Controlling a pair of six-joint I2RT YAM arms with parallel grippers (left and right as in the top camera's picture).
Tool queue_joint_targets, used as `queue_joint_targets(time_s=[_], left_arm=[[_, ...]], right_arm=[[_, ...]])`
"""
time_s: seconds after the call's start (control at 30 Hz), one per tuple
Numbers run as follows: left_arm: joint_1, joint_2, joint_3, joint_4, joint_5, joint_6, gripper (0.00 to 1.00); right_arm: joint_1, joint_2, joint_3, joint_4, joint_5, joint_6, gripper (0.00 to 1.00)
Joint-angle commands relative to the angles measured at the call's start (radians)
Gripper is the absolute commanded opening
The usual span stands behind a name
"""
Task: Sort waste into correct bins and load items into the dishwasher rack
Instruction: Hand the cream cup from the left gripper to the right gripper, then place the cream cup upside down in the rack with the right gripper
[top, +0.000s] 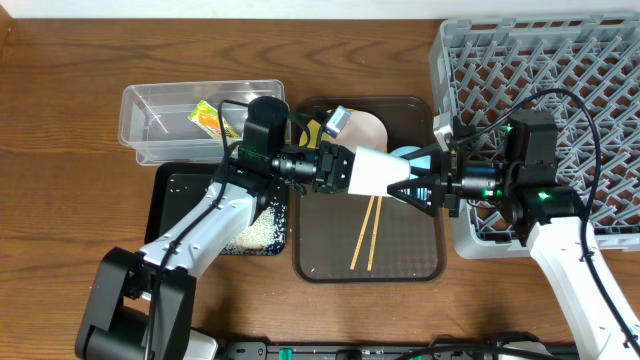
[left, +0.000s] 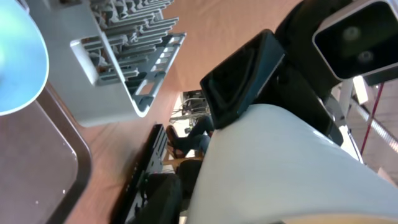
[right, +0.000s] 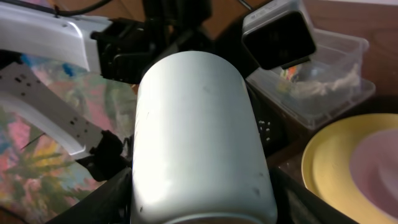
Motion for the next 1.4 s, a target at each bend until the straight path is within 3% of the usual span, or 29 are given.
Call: queue_joint_targets(time_s=[0.0,0.2,0.3,0.57,0.8,0.97,1.37], left_arm=[[-0.002,0.000,0.005,-0.016,-0.015,0.151,0.40],[0.003,0.000,0.005,-0.321,-0.354,0.404,0.49],[0.018,-0.008,0.006,-0.417,-0.443,0.509,0.52],[0.109,-0.185,0.023,-0.669,-0.714,0.647,0.55],[0.180,-0.414,0.023,-0.904,-1.065,0.659,0.55],[0.187,-0.468,0.023,-0.939,-1.104,0.659,0.55],[0.187,-0.452,0.022,-0.939,-1.100,0.654,0.56]], right_arm=[[0.001,0.002,0.011,-0.019,0.098,-0.008,0.54],[-0.016,-0.010,0.012,-0.083,0.407,0.015,0.49],[-0.052,-0.040,0.028,-0.140,0.496,0.024,0.48],[-0.168,-0.091,0.239,-0.510,0.896,0.027,0.44],[-0.256,-0.089,0.374,-0.716,1.291,0.176,0.38],[-0.332,-0.058,0.374,-0.752,1.422,0.239,0.34],[-0.422,0.147,0.374,-0.717,1.408,0.244,0.30]])
